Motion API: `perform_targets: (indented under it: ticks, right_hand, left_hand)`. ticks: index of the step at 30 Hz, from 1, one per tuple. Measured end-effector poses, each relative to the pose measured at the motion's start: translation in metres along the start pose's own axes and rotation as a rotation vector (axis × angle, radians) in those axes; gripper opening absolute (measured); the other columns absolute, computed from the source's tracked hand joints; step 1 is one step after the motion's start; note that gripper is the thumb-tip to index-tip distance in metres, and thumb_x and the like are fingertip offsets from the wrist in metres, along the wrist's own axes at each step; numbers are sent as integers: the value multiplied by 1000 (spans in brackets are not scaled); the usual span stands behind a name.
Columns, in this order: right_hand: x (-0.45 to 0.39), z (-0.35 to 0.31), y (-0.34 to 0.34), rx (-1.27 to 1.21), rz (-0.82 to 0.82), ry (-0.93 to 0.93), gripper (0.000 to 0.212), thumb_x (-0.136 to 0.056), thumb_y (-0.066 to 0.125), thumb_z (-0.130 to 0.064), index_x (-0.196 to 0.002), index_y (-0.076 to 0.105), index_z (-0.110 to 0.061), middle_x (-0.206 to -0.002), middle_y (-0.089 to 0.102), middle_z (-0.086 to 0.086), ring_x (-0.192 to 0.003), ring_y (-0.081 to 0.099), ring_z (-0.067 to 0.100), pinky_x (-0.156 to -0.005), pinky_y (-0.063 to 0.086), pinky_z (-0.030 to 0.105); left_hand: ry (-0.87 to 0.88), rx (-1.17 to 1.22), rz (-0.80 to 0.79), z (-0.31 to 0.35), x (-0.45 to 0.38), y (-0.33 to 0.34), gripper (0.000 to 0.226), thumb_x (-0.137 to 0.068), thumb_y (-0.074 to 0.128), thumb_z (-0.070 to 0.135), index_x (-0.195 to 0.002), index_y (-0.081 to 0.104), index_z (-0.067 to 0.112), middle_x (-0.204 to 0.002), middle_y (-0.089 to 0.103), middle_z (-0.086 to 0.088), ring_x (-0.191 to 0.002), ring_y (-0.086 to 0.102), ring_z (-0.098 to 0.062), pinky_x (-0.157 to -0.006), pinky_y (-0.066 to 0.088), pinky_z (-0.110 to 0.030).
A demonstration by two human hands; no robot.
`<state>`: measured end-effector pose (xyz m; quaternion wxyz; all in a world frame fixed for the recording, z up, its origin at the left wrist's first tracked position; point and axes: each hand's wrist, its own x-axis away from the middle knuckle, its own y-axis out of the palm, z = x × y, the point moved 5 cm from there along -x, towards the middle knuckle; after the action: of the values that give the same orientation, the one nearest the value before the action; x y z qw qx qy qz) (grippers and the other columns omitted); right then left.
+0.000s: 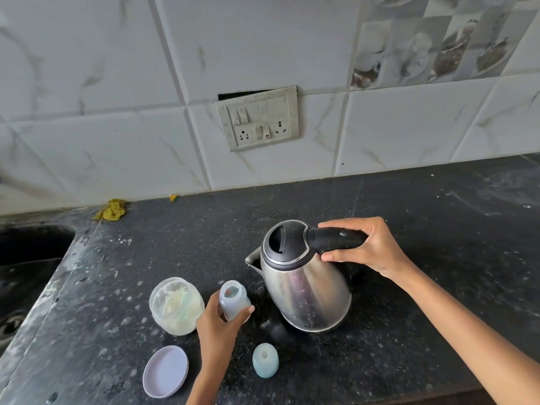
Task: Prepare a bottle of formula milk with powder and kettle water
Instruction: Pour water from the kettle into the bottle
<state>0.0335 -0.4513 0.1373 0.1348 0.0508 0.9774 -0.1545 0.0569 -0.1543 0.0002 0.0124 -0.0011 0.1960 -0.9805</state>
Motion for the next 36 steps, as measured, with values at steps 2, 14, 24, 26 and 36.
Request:
perform_targets:
  ticks: [2,14,24,26,36]
  right_hand:
    - [-2,-4,1,18,-20,-8,50,-50,89,-15,-98,74,-22,-95,76,-17,-91,70,0,-83,50,11]
    - [-9,-21,7,82,-96,-51,53,-49,92,-17,-100,76,-19,-98,78,-8,-93,73,8,-83,53,16]
    - [-8,-28,13,120,-115,-56,54,-49,91,-24,-101,76,-24,-97,77,-12,-94,73,7,-84,55,19]
    - [-9,-30,14,125,-118,-53,54,-49,91,-23,-100,76,-25,-97,77,-13,-93,72,6,-84,54,18]
    - [-15,-37,22,145,-159,-50,52,-50,92,-22,-99,75,-27,-95,77,-16,-92,72,3,-81,53,14]
  left_hand:
    - [38,-7,-28,6,-6,-2,51,-63,91,20,-103,61,30,-93,70,13,-89,66,-7,-74,52,-23]
    - [119,18,-96,15,-14,-5,57,-60,92,18,-103,62,39,-98,73,15,-94,68,-5,-82,56,-31]
    - [130,-19,-107,13,-18,-9,58,-60,92,18,-103,61,42,-95,72,17,-91,66,1,-75,51,-18]
    - [127,-23,-108,12,-18,-9,60,-60,92,18,-101,58,46,-95,71,20,-92,64,5,-74,49,-13]
    - [119,-18,-94,8,-20,-9,61,-60,92,18,-106,60,40,-97,71,18,-95,65,1,-79,51,-19]
